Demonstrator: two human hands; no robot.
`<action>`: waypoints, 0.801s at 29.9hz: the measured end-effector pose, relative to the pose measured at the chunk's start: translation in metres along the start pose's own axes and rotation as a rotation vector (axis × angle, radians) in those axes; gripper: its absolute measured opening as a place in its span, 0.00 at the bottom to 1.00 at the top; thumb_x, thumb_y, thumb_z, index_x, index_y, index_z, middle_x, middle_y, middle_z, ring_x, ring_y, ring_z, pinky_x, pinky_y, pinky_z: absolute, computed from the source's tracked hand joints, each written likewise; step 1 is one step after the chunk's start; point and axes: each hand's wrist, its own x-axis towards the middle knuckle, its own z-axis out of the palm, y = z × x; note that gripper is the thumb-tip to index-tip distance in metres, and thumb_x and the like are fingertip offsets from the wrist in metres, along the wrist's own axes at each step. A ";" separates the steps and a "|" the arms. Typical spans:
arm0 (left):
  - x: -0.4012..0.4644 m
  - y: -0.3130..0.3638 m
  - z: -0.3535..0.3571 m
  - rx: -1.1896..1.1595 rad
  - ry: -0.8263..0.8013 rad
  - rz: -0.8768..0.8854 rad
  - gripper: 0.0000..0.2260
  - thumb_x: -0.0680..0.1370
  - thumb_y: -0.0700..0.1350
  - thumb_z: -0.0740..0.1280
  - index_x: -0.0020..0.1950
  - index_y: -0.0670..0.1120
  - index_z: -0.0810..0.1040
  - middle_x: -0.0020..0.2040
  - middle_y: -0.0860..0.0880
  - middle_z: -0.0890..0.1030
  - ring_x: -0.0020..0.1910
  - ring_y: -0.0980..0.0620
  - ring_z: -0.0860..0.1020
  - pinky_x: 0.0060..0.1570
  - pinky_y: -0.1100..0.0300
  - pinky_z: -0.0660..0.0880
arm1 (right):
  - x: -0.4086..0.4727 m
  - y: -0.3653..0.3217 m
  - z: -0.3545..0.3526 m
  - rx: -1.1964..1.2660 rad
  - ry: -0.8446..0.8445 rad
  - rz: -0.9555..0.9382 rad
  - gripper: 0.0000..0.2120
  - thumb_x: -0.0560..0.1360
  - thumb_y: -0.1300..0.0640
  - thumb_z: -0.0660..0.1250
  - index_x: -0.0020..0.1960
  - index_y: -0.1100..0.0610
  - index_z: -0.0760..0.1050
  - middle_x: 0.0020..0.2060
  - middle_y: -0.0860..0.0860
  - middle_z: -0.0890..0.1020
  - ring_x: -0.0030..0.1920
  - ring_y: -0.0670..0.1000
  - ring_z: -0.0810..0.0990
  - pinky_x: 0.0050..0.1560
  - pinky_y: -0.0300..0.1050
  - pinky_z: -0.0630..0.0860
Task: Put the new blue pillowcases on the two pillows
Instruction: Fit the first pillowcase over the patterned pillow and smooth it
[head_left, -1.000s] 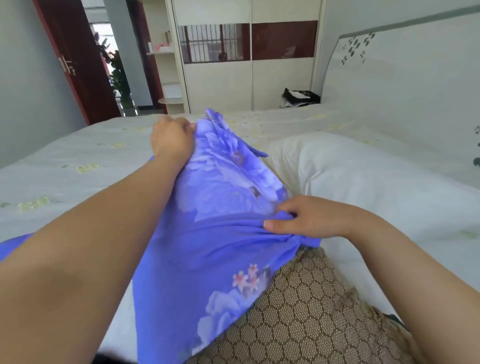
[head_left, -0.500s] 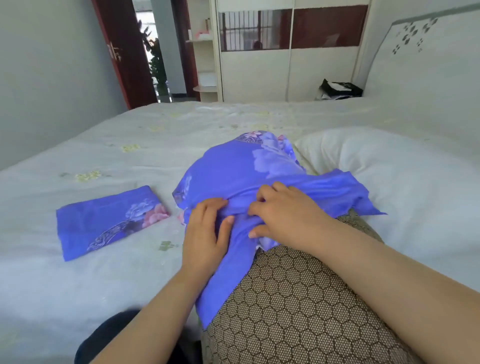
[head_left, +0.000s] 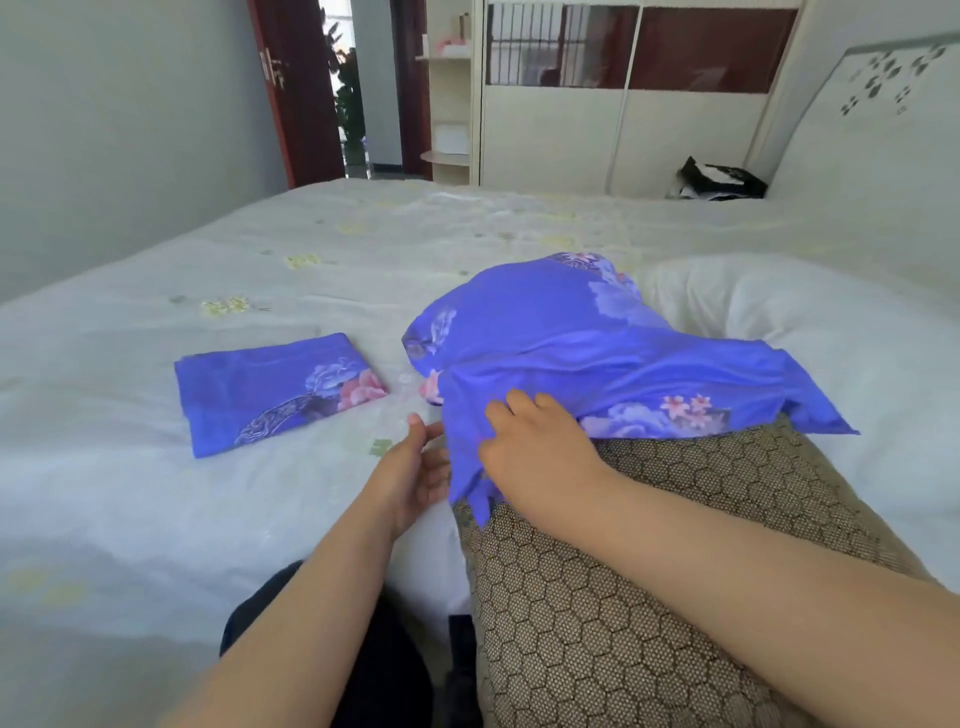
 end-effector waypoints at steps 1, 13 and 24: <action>0.001 0.005 0.001 0.014 -0.001 0.014 0.23 0.82 0.59 0.48 0.54 0.48 0.77 0.40 0.47 0.83 0.33 0.53 0.80 0.30 0.63 0.76 | 0.006 -0.002 0.000 -0.005 0.042 0.015 0.11 0.50 0.49 0.77 0.26 0.52 0.78 0.30 0.48 0.76 0.35 0.52 0.76 0.34 0.40 0.69; 0.087 0.059 -0.018 0.226 0.128 0.078 0.23 0.79 0.62 0.57 0.53 0.45 0.80 0.49 0.48 0.84 0.50 0.50 0.81 0.59 0.53 0.76 | 0.038 -0.015 0.019 0.065 -0.013 -0.135 0.18 0.78 0.50 0.52 0.55 0.54 0.78 0.51 0.53 0.81 0.55 0.57 0.77 0.53 0.48 0.68; 0.141 0.073 0.009 0.323 0.146 0.115 0.08 0.77 0.42 0.64 0.38 0.45 0.73 0.21 0.52 0.75 0.16 0.58 0.72 0.17 0.69 0.66 | 0.029 -0.025 0.033 0.238 -0.093 -0.191 0.08 0.76 0.58 0.58 0.52 0.56 0.74 0.43 0.54 0.83 0.43 0.57 0.81 0.37 0.45 0.64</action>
